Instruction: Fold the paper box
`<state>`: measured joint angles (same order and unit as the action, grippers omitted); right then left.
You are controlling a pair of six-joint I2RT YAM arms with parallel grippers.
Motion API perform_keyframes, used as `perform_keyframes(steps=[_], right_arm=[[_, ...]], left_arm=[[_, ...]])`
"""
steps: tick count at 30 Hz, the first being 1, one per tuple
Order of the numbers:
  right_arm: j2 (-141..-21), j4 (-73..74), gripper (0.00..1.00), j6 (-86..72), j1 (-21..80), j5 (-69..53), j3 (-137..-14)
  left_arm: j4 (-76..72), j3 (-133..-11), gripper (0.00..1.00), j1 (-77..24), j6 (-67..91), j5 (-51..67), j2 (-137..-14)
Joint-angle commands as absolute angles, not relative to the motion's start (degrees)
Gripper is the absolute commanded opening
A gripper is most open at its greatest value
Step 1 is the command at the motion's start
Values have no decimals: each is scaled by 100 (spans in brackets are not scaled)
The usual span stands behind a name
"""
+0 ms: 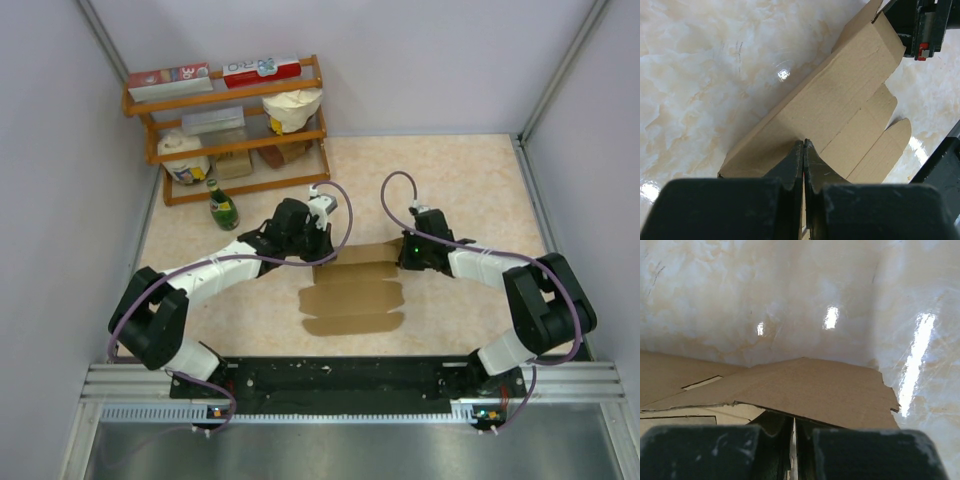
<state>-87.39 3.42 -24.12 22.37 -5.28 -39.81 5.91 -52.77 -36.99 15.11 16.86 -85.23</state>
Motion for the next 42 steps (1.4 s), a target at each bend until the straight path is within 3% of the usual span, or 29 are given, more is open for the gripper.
perform_keyframes(steps=[1, 42], right_arm=[[-8587, 686, 0, -2443, 2338, -896, -3876], [-8499, -1362, 0, -3120, 2338, -2575, -3313]], left_arm=[[369, -5133, 0, -3718, 1529, 1688, -8420], [264, -4869, 0, -3727, 1573, 1679, -8235]])
